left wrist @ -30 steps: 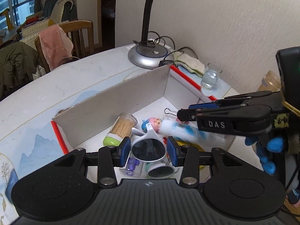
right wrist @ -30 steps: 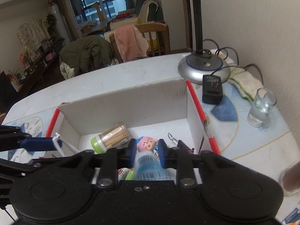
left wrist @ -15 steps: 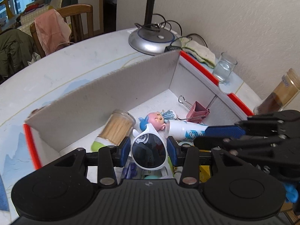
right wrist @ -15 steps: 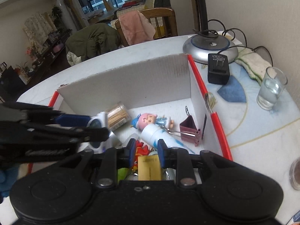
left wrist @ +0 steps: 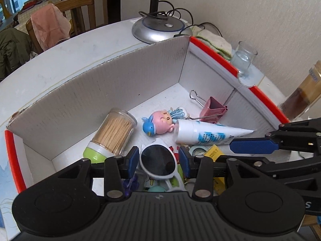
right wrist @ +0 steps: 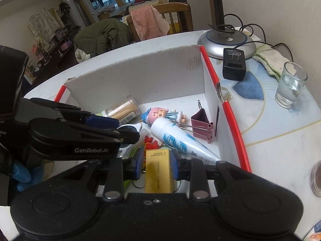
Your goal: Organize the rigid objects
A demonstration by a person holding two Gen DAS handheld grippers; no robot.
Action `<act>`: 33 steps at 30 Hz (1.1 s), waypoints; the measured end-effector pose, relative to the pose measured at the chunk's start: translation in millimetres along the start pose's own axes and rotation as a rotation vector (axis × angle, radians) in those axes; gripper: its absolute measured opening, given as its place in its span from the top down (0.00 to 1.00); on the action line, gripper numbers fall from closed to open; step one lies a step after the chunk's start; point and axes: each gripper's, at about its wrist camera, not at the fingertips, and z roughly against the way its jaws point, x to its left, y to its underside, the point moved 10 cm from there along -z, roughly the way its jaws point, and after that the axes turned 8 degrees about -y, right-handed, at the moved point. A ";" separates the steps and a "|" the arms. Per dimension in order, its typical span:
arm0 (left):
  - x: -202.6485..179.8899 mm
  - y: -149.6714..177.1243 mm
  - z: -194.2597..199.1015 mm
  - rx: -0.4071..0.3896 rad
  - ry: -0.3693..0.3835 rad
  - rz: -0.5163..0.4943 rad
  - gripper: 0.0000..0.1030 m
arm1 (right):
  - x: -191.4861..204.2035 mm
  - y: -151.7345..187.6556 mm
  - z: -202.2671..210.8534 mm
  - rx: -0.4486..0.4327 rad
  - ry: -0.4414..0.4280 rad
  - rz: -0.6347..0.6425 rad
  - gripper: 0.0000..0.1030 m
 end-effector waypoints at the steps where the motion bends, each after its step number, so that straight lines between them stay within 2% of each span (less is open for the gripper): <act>1: 1.2 0.6 1.9 -0.002 -0.003 0.007 0.43 | 0.5 -0.1 0.2 0.001 0.000 0.002 0.72; 2: 2.5 1.3 4.6 -0.006 -0.005 0.014 0.39 | 1.2 -0.1 0.5 -0.001 -0.002 0.003 0.71; 10: 12.6 8.6 36.3 -0.058 0.010 0.065 0.39 | 11.5 -2.6 10.9 -0.025 -0.002 0.019 0.70; 18: 25.6 16.2 79.2 -0.146 -0.004 0.107 0.39 | 29.3 -5.5 30.9 -0.067 -0.005 0.052 0.65; 27: 32.9 30.2 131.3 -0.244 -0.017 0.128 0.39 | 54.6 -7.8 61.3 -0.140 -0.014 0.081 0.48; 30: 34.1 35.9 144.5 -0.270 -0.024 0.137 0.31 | 62.2 -7.3 71.4 -0.165 -0.012 0.091 0.41; 33: 35.1 42.3 159.1 -0.299 -0.029 0.139 0.31 | 70.7 -4.8 81.7 -0.191 -0.005 0.109 0.35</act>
